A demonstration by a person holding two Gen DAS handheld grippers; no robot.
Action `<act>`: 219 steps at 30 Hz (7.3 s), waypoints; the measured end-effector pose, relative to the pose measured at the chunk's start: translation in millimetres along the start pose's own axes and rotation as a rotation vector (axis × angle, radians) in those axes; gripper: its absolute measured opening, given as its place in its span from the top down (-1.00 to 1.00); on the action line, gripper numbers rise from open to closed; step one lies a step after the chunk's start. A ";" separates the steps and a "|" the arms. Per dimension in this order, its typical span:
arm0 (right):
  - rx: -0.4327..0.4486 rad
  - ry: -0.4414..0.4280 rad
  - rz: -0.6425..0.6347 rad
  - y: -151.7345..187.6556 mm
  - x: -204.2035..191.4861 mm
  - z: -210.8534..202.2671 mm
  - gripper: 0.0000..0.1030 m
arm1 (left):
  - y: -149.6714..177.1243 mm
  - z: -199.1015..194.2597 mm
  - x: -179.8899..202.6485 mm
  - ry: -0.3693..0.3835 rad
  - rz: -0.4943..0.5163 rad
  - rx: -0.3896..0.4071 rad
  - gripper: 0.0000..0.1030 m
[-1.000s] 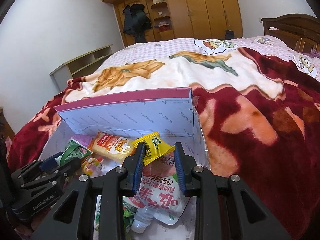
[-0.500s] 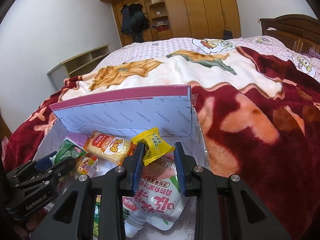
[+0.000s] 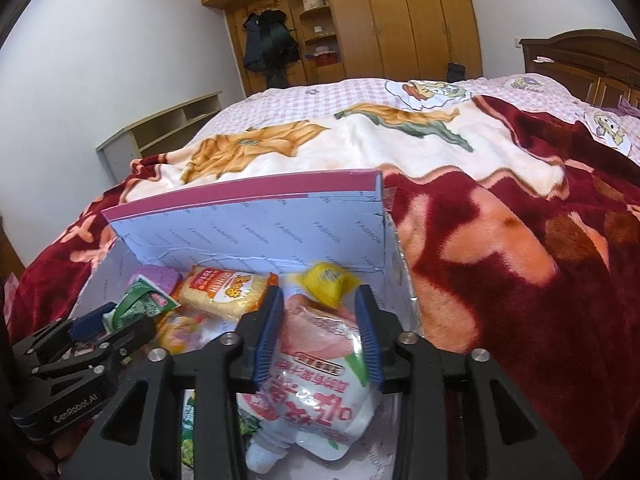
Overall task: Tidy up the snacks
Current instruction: 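Open the left tool to drop the green bag while the right tool releases the yellow candy, then withdraw both tools from the box, then move both tools toward the chocolate cup and candies left beside the box, then grasp chocolate cup with left tool while right tool nears yellow ball candy, then lift chocolate cup with left tool while right tool grasps yellow ball candy, then carry chocolate cup with left tool while right tool carries ball candy into box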
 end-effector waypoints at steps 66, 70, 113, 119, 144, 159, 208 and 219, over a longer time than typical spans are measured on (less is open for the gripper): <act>-0.030 -0.080 0.049 85.8 -17.7 -99.7 -0.22 | 73.0 -80.0 6.8 0.076 -0.011 -0.080 -0.33; -0.044 -0.083 0.054 91.2 -16.4 -96.0 -0.22 | 77.9 -76.3 7.4 0.077 -0.020 -0.091 -0.33; -0.095 -0.052 0.127 108.6 -13.0 -74.9 0.03 | 97.7 -48.6 2.7 0.021 -0.046 -0.095 0.25; -0.114 -0.062 0.147 103.9 -17.7 -65.9 0.21 | 98.7 -46.9 0.1 0.033 -0.058 -0.096 0.25; -0.061 -0.072 0.178 110.9 -17.1 -81.0 0.33 | 98.0 -57.7 0.3 0.043 -0.054 -0.083 0.27; 0.003 -0.074 0.173 111.4 -21.7 -119.5 0.33 | 92.0 -91.5 0.6 0.045 -0.045 -0.034 0.28; 0.079 -0.074 0.085 35.8 -29.3 -109.1 0.33 | 27.6 -65.6 14.3 -0.004 -0.020 0.067 0.29; 0.063 -0.036 0.052 12.6 -17.6 -85.3 0.33 | 30.7 -44.1 12.0 0.026 -0.034 0.017 0.29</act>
Point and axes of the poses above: each gripper's, at about its wrist camera, not at the fingertips, and z roughly the way its jaws point, x to its right, y to its underside, the point moved 1 cm from there along z, roughly the way its jaws point, and after that the axes turned 10 degrees about -z, right-handed, at the moved point
